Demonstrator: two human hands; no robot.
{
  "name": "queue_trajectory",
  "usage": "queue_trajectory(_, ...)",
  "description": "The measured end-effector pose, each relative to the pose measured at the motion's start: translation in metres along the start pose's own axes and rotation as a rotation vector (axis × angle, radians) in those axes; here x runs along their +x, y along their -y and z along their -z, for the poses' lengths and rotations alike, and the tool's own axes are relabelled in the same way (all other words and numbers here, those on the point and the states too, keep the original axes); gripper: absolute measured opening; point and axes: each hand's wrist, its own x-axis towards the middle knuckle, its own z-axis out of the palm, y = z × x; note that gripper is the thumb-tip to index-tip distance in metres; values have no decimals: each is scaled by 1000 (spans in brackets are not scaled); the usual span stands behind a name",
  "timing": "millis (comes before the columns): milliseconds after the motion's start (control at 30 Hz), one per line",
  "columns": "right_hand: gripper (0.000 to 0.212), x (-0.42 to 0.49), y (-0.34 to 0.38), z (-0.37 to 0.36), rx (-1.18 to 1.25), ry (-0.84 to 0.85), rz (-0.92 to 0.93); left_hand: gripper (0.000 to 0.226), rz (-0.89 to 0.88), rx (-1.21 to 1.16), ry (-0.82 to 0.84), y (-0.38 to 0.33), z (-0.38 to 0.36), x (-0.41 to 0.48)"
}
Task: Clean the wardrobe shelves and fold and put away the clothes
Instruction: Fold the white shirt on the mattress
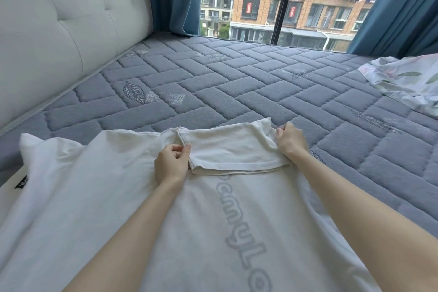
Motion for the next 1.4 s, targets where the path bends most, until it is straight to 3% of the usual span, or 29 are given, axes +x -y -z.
queue_trajectory(67, 27, -8, 1, -1, 29, -82, 110, 36, 1, -2, -6, -2, 0, -1)
queue_trajectory(167, 28, -34, 15, -8, 34, -181, 462, 51, -16, -46, -48, -5, 2, -6)
queue_trajectory(267, 42, -63, 22, -19, -120, 21, 707, 53, -308, 36, -76, 5, 0, -16)
queue_trajectory(333, 50, -75, 13, -28, -253, 227, 650, 44, -440, 267, -35, 8, -1, -21)
queue_trajectory(433, 55, -78, 4, -26, -299, 299, 462, 45, -382, 638, 76, 6, 4, -28)
queue_trajectory(533, 58, -83, 13, -15, -300, 387, 329, 53, -304, 766, 219, 7, 19, -37)
queue_trajectory(633, 53, -111, 26, -6, -263, 402, 345, 48, -293, 702, 363, 6, 48, -45)
queue_trajectory(733, 51, -156, 41, -3, -188, 407, 518, 37, -239, 268, 421, 4, 96, -56)
queue_trajectory(833, 49, -210, 64, -9, -112, 458, 628, 34, -307, 141, 252, 13, 158, -67)
queue_trajectory(933, 50, -261, 90, -23, -77, 527, 638, 29, -318, 182, 5, 28, 223, -69)
queue_trajectory(1000, 50, -291, 104, -36, -33, 563, 586, 27, -235, 310, -144, 41, 259, -65)
queue_trajectory(1067, 50, -316, 110, -50, -59, 519, 553, 37, -43, 518, -160, 56, 286, -61)
queue_trajectory(1167, 53, -332, 110, -62, -105, 391, 541, 61, 217, 725, -33, 77, 307, -68)
queue_trajectory(1300, 54, -334, 108, -68, -121, 318, 546, 79, 285, 784, -155, 89, 305, -81)
queue_trajectory(1400, 55, -335, 108, -71, -136, 290, 556, 69, 289, 709, -171, 95, 314, -76)
